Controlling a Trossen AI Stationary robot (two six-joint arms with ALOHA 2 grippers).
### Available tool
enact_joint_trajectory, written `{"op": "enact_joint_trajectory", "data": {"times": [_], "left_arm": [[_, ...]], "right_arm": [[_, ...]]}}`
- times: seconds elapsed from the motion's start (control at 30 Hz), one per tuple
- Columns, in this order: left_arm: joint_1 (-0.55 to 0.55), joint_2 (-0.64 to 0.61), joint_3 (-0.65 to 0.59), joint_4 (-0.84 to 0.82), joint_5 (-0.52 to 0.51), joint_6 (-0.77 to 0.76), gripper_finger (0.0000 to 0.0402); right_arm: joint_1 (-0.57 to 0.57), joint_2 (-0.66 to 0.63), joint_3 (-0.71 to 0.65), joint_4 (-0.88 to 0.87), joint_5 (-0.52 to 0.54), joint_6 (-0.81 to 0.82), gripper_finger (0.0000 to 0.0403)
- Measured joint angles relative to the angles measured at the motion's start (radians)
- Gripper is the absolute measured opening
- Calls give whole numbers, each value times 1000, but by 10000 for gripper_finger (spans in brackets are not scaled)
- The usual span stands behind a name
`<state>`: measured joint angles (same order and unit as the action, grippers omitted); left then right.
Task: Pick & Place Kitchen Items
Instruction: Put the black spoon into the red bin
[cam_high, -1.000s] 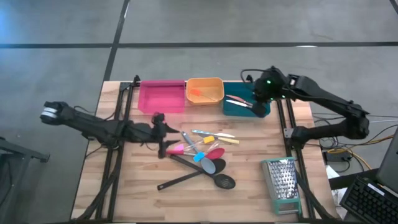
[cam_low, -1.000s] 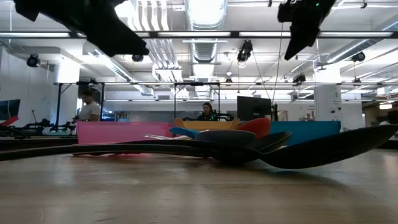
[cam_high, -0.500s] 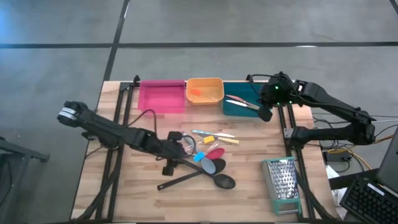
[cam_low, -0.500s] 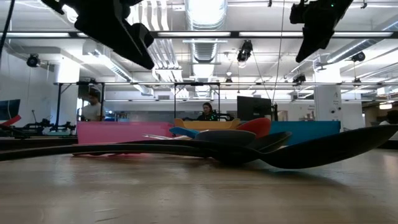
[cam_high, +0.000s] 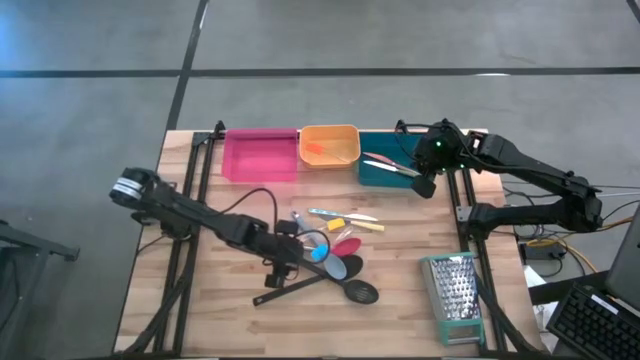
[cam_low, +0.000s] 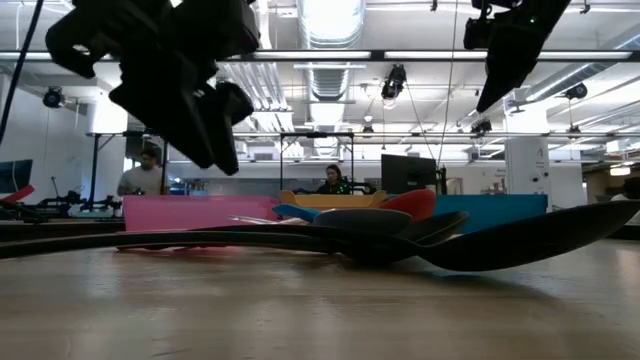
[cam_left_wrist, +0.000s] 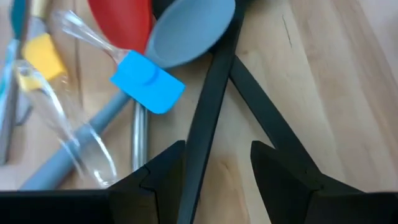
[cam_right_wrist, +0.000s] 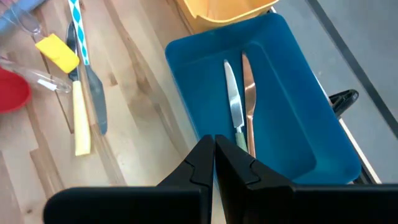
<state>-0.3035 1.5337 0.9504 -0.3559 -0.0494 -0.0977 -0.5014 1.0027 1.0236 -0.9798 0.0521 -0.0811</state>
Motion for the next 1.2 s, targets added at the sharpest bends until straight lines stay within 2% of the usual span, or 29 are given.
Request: {"op": "enact_joint_trajectory", "data": {"times": [0.37, 0.73, 1.2], "left_arm": [[3, 71, 31, 12, 10, 45, 185], [51, 105, 32, 12, 58, 57, 170], [61, 114, 28, 29, 66, 69, 167]], "right_arm": [[0, 0, 0, 3, 0, 0, 8], [0, -1, 0, 5, 0, 1, 8], [0, -1, 0, 19, 0, 0, 8]]}}
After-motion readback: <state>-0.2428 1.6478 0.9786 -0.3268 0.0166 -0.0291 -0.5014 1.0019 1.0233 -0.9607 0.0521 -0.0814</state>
